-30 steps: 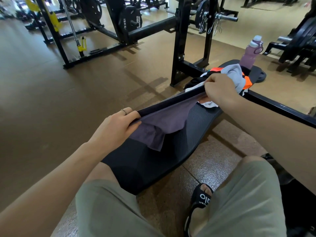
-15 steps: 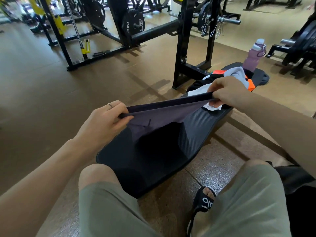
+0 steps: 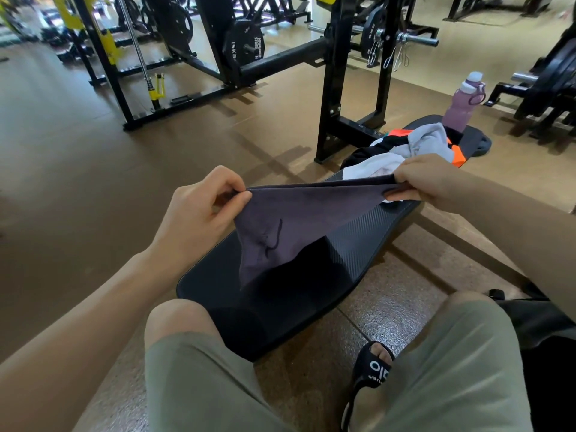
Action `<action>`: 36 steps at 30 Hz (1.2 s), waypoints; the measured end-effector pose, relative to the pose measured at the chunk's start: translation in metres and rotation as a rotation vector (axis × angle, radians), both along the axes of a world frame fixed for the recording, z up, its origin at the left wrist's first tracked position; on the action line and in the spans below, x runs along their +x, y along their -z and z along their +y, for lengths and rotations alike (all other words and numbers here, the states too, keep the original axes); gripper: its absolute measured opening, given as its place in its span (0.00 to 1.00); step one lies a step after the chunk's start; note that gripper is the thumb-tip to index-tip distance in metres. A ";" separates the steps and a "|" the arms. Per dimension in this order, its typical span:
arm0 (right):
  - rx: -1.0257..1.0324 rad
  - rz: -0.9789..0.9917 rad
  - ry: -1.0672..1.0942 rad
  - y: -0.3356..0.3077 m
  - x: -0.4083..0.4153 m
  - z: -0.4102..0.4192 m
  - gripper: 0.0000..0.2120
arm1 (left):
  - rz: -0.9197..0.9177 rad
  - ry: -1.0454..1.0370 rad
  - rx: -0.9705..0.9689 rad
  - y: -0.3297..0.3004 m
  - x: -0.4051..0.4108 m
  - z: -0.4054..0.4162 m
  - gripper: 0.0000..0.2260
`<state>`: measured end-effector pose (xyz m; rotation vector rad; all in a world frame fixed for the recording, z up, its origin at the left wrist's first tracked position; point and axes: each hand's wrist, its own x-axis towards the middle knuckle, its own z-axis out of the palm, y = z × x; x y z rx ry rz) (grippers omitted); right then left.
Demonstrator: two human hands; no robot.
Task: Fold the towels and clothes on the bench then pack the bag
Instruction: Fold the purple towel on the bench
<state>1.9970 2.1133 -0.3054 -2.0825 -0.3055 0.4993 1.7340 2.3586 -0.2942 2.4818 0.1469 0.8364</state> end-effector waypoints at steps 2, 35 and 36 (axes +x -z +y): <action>-0.326 -0.139 -0.135 0.003 0.001 -0.005 0.05 | 0.008 0.010 -0.025 -0.003 0.002 -0.005 0.04; 0.300 -0.316 -0.575 -0.022 -0.098 0.048 0.05 | 0.171 0.169 -0.289 0.010 0.017 -0.053 0.14; 0.283 -0.326 -0.566 -0.021 -0.097 0.048 0.05 | 0.177 0.154 -0.289 0.013 0.017 -0.053 0.13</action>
